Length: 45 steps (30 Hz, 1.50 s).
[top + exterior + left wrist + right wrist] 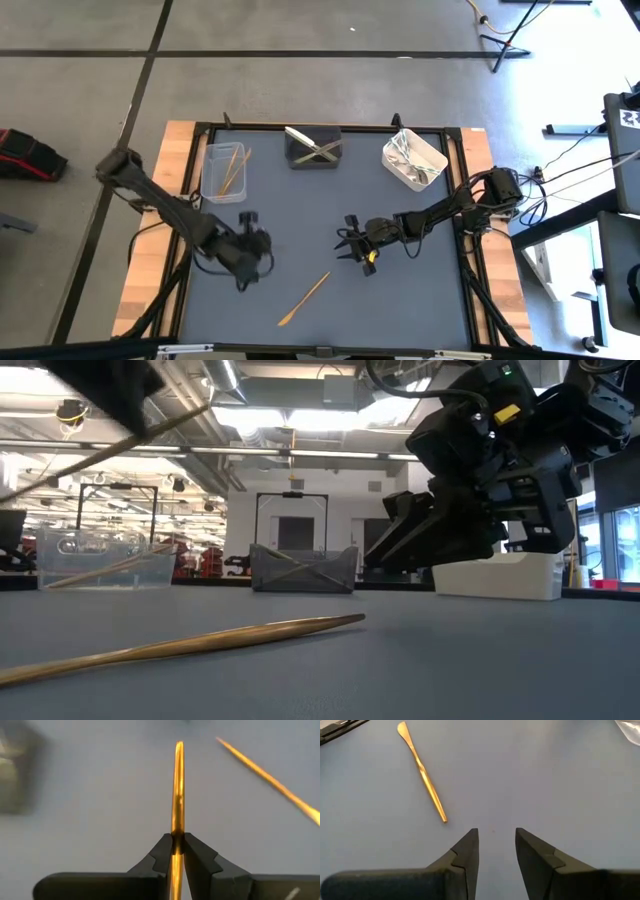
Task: Sort silverware by color (type)
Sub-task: Put the left gold knife into the transparent bin
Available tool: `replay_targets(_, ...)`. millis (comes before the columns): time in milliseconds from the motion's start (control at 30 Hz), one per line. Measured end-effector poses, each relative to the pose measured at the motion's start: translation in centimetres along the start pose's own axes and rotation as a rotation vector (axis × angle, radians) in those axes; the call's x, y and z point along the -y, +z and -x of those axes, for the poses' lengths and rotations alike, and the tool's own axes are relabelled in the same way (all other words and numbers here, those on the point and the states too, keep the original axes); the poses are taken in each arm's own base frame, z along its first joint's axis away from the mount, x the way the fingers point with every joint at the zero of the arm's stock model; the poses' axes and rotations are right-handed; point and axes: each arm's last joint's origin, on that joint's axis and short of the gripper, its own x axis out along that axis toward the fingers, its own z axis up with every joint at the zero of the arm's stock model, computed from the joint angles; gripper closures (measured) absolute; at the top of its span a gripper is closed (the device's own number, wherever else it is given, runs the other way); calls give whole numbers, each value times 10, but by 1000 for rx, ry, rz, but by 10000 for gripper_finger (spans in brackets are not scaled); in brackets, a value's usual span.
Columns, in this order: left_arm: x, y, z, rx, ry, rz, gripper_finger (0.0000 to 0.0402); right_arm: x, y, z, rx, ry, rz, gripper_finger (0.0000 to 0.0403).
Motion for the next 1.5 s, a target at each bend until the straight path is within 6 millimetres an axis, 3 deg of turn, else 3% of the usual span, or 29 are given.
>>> replay_targets(300, -70, -3, 46, 225, 520, 57, 367, 0, 0, 0, -3, -17, -1, 288)
replay_targets(633, -119, -10, 56, 234, 806, 236, 367, 1, 0, 0, -3, -19, -3, 288)
replay_targets(833, -144, -13, 48, 188, 924, 375, 366, 1, 0, 0, -4, -18, -4, 288)
replay_targets(1067, -165, -43, 13, 62, 1062, 453, 366, 0, -1, 0, -17, -16, -5, 288)
replay_targets(1500, -180, -80, -29, -93, 932, 724, 366, 1, -2, 0, -24, -50, -4, 288)
